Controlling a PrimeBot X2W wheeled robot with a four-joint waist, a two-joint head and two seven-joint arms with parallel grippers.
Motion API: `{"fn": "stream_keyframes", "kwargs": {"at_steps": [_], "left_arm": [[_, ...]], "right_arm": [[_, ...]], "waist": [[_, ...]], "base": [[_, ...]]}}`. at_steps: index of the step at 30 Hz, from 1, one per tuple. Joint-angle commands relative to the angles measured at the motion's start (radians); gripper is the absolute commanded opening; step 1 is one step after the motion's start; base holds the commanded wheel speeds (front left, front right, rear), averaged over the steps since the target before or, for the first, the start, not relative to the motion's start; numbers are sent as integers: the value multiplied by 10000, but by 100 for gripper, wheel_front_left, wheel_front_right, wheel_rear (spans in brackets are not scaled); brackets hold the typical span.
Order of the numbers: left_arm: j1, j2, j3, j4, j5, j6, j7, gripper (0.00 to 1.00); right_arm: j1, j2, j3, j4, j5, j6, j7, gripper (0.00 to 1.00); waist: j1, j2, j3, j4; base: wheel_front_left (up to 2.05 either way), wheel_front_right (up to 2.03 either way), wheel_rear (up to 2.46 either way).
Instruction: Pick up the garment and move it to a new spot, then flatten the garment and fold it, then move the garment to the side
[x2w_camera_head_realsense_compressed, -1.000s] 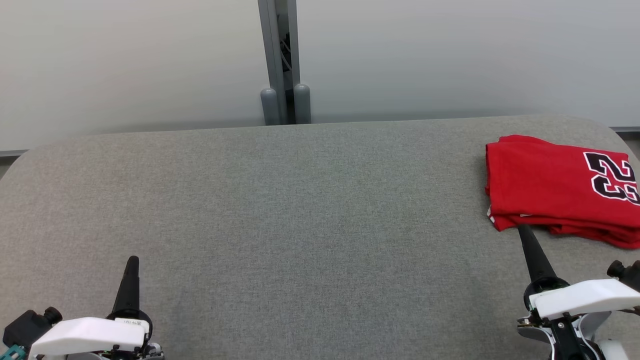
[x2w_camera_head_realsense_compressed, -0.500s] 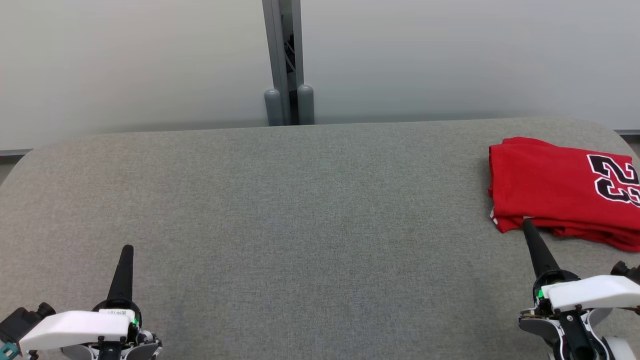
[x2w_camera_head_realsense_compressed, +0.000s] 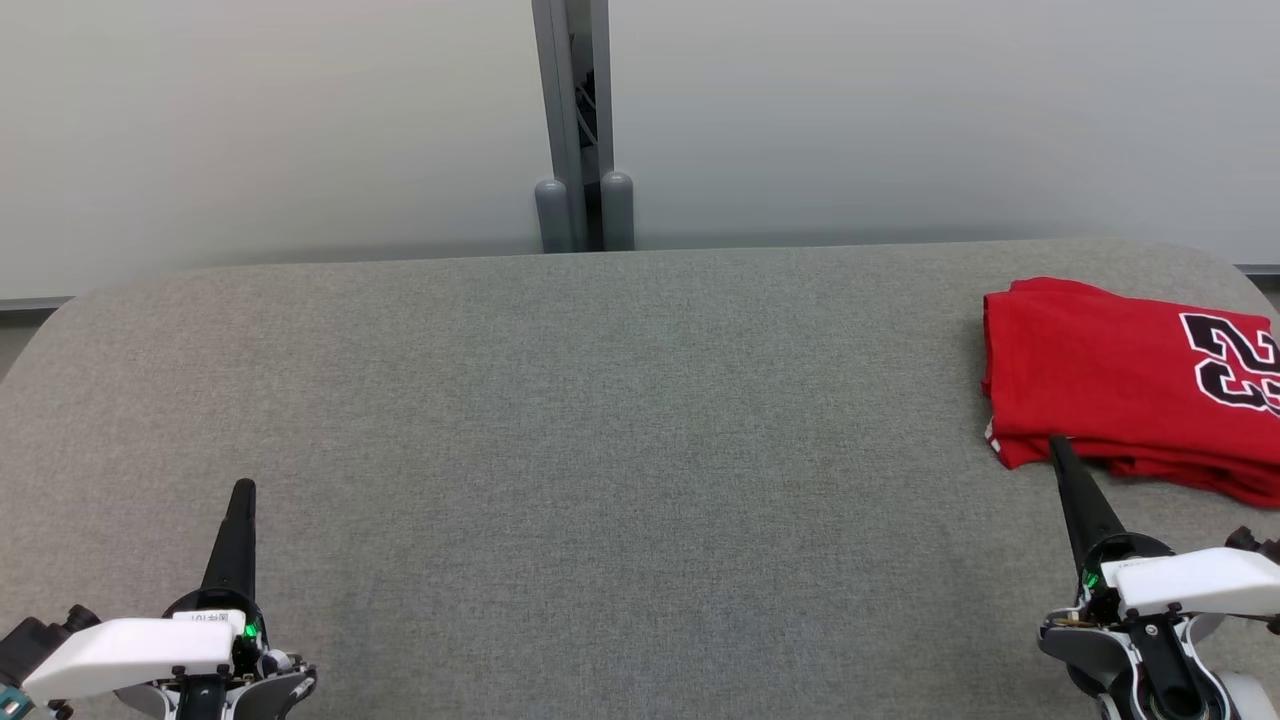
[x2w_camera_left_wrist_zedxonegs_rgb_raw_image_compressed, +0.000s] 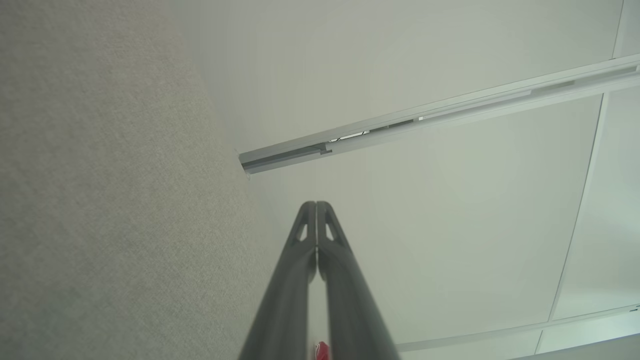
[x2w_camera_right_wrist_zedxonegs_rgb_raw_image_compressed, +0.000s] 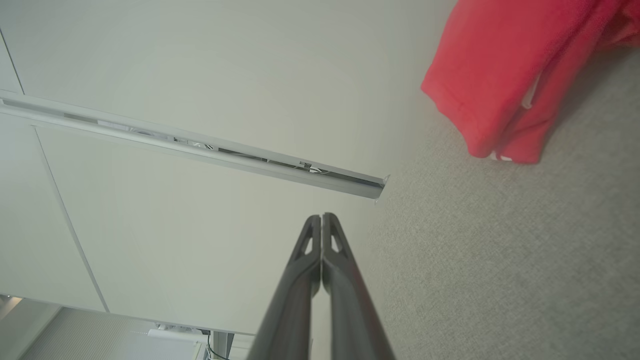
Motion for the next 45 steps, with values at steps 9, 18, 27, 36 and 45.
{"fn": "stream_keyframes", "kwargs": {"at_steps": [9, 18, 27, 36, 45], "left_arm": [[-338, -79, 293, 95, -587, -255, 219, 0], [-498, -251, 615, 264, -1299, -555, 510, 0], [-539, -336, 752, 331, -1616, -661, 627, 0], [-542, -348, 775, 330, -1589, -661, 645, 0], [-546, -362, 799, 330, -1565, -661, 670, 0]], "right_arm": [[-217, -87, -95, 82, 834, 4, 126, 0], [-326, -89, -166, 249, 1871, 4, 284, 0], [-359, -87, -204, 309, 2300, 4, 350, 0], [-345, -75, -215, 308, 2284, 4, 357, 0], [-345, -64, -228, 309, 2267, 4, 372, 0]], "waist": [[0, -1, -19, 44], [0, -1, -50, 116], [0, -1, -66, 152], [0, -1, -66, 152], [0, -1, -66, 152]], "base": [[0, 0, 0], [0, 0, 0], [0, 0, 0], [0, 0, 0], [0, 0, 0]]}}
